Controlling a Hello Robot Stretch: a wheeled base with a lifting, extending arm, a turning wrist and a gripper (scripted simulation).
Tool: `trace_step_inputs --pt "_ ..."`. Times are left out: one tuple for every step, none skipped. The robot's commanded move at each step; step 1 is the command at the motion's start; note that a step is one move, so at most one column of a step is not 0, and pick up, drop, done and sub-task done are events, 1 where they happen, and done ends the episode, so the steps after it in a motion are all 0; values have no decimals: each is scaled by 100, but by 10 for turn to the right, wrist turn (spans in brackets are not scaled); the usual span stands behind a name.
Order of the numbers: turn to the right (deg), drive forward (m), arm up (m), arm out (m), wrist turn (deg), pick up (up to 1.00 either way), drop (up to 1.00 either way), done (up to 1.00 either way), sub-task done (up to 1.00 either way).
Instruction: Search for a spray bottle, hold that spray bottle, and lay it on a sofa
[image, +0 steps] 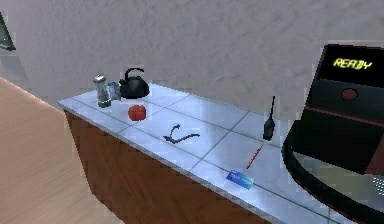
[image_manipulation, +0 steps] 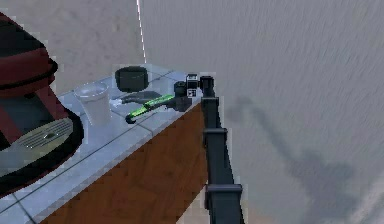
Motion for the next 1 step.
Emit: trace_step_inputs --pt "0 0 10 0 0 0 0 0 0"
